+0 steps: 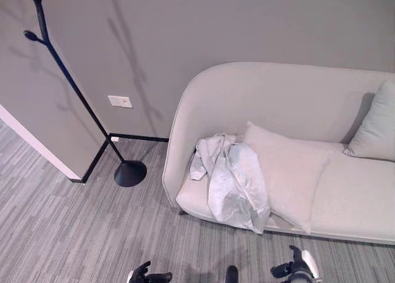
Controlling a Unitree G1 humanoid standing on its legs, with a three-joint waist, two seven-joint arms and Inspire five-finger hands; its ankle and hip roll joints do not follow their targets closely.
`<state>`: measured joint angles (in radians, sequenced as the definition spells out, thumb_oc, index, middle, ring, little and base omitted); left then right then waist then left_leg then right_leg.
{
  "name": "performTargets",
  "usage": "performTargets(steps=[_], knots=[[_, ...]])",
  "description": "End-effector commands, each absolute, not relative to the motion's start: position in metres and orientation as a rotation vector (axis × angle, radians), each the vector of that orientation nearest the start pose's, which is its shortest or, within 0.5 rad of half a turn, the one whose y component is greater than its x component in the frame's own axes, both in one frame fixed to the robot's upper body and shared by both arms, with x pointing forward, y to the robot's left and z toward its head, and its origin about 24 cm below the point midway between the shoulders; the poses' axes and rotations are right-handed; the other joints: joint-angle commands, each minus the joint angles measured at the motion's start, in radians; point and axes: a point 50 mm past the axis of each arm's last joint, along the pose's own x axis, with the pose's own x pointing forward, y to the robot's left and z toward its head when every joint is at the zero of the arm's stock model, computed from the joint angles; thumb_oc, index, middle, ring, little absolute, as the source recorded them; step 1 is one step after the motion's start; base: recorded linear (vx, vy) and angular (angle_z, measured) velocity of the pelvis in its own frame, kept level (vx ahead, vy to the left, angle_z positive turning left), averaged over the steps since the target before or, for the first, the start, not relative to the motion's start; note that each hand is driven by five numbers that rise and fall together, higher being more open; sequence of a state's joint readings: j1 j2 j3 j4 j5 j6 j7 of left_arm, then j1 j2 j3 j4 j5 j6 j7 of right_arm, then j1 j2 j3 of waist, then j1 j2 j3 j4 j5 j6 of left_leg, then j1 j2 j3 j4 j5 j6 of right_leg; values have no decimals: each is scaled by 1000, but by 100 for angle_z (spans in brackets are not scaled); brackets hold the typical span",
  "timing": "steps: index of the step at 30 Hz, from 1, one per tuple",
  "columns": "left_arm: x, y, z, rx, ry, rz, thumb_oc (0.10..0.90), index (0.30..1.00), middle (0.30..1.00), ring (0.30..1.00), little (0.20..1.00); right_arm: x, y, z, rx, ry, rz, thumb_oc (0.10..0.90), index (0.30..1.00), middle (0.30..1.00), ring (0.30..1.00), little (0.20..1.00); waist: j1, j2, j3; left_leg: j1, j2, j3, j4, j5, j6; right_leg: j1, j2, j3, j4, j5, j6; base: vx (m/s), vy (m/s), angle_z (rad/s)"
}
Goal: Hang the clothes on the sofa on the clothes rack.
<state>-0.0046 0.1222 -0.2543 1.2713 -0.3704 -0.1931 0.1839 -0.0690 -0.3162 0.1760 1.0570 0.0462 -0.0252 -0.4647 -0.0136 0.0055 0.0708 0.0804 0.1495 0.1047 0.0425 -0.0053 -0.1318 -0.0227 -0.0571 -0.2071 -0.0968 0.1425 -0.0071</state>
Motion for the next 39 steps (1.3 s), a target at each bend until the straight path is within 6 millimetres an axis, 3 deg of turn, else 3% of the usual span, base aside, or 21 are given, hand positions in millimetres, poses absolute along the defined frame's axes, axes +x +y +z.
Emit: performTargets(steps=[1,6,13,20,23,27,29,30,36,39], knots=[[94,165,-167,111,1081,140,800,900,900,900,900,184,-279,-102,-394,742,-631,800,900,900,900,900,4,3,26,-20,87,12,-130,71,-24,18,-26,22,10,-105,123,75,-114,38],[106,156,-164,204,1023,41,800,900,900,900,900,197,-289,-94,-289,706,-739,800,900,900,900,900,4,38,53,-68,109,8,-130,105,-48,20,-22,-40,10,-129,108,23,-70,47],[119,147,-159,263,957,-86,800,900,900,900,900,224,-303,-72,-103,610,-781,800,900,900,900,900,-7,91,105,-144,117,113,-130,154,-48,-15,-43,-120,14,-130,105,-27,-12,54],[133,141,-153,306,883,-132,800,900,900,900,900,252,-287,-56,-153,513,-712,800,900,900,900,900,-5,116,131,-190,116,125,-130,172,-56,-74,-55,-131,38,-124,104,-11,5,5],[156,129,-139,394,735,-221,800,900,900,900,900,276,-278,-32,-304,386,-691,800,900,900,900,900,2,131,158,-220,117,129,-130,182,-62,-102,-61,-131,38,-117,110,-36,33,1],[163,126,-136,428,704,-189,800,900,900,900,900,289,-251,-8,-420,192,-643,800,900,900,900,900,-12,123,172,-229,123,137,-130,182,-63,-110,-61,-124,31,-110,112,-11,19,-7],[159,127,-139,434,731,-160,800,900,900,900,900,282,-243,-2,-477,117,-635,800,900,900,900,900,-25,116,173,-225,126,144,-130,179,-62,-107,-58,-120,25,-108,110,23,37,-7],[151,126,-144,444,766,-133,800,900,900,900,900,263,-242,2,-548,38,-643,800,900,900,900,900,-48,104,172,-211,131,154,-130,172,-60,-98,-57,-113,19,-110,109,37,43,-4],[143,129,-148,456,799,-104,800,900,900,900,900,229,-244,7,-632,-45,-644,800,900,900,900,900,-81,83,161,-175,127,172,-130,151,-52,-73,-58,-102,16,-111,113,28,53,0],[137,132,-150,462,818,-82,800,900,900,900,900,207,-248,19,-713,-128,-646,800,900,900,900,900,-111,66,153,-139,120,193,-130,126,-45,-57,-63,-87,15,-104,121,12,85,-16]])
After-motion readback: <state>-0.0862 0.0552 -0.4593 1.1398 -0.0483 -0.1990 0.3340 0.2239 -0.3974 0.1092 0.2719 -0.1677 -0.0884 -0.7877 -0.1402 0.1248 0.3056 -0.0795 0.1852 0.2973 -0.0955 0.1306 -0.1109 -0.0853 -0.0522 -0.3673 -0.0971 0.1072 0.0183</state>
